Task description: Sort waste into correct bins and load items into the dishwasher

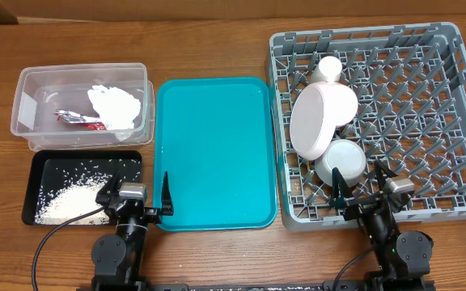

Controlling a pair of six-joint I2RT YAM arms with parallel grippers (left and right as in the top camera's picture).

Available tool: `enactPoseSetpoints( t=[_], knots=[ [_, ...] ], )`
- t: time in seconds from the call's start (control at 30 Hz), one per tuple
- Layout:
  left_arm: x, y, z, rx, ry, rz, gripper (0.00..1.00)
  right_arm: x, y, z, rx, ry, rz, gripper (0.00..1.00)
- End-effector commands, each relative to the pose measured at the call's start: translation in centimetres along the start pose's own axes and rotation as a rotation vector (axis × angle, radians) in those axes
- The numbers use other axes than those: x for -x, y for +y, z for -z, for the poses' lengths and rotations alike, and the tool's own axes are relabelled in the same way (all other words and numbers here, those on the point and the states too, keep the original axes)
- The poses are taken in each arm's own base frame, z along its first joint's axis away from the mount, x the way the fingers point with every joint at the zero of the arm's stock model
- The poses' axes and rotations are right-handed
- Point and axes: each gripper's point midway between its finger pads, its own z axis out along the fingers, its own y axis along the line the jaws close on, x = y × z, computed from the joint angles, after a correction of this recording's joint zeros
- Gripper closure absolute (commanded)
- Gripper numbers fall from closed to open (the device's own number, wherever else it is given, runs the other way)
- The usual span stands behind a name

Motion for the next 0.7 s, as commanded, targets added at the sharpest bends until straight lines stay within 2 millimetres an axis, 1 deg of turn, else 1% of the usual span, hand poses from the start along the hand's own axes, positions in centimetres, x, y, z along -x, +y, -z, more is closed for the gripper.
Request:
enactPoseSetpoints(
  t=[0.0,0.47,0.53,0.67],
  knots=[
    [0.0,0.2,0.0,0.006,-0.007,-0.025,0.0,-0.3,-0.1,0.0,-0.004,0.0,-0.001,0.0],
    [0.0,0.2,0.0,0.006,-0.007,-0.025,0.0,-0.2,-0.2,0.0,-0.013,-0.002,0.003,0.0],
    [0.0,0.2,0.0,0.006,-0.007,-0.025,0.0,-0.2,-0.8,0.0,-0.044,-0.006,0.004,0.0],
    [0.0,0.2,0.0,0.006,-0.007,-0.025,0.0,0.5,-3.8,0.4,-0.22,-0.044,0.004,0.0]
  ],
)
